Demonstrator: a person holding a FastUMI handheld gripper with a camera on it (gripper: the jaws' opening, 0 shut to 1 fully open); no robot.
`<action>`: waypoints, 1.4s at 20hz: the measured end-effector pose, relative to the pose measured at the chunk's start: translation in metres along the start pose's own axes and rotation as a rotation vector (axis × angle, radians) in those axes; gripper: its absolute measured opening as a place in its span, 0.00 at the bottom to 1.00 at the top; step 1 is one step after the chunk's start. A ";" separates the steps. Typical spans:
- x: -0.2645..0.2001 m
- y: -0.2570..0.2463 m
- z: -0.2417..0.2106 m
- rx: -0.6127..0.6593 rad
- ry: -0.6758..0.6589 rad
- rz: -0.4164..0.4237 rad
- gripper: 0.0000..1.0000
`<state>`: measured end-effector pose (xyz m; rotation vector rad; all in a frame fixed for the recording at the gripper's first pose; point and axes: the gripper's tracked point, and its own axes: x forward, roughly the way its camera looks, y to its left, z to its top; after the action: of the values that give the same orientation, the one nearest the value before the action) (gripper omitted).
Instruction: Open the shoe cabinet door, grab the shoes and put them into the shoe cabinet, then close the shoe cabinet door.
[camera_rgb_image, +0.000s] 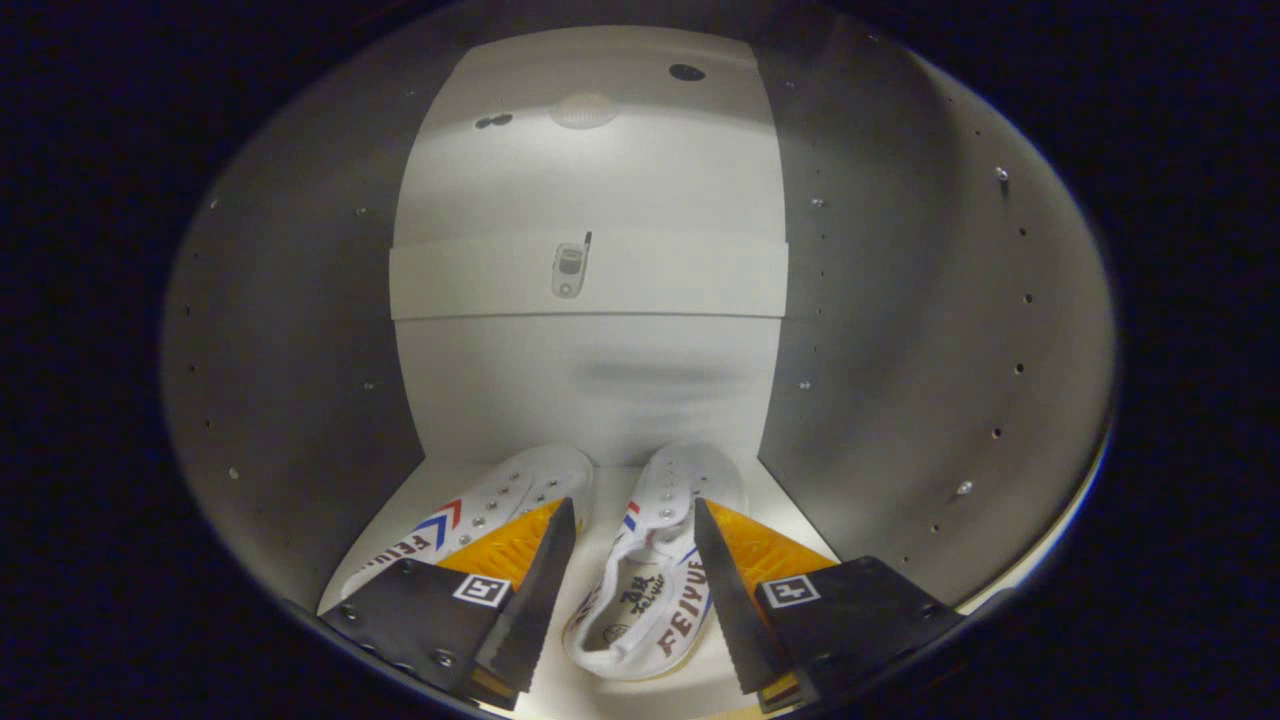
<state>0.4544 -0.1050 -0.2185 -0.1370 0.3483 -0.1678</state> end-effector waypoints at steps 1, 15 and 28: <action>-0.003 0.000 0.001 -0.001 -0.003 0.001 0.76; -0.097 0.032 0.017 -0.010 -0.101 0.026 0.76; -0.265 0.029 0.017 0.041 -0.238 -0.026 0.76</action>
<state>0.2188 -0.0250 -0.1202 -0.1198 0.1058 -0.1824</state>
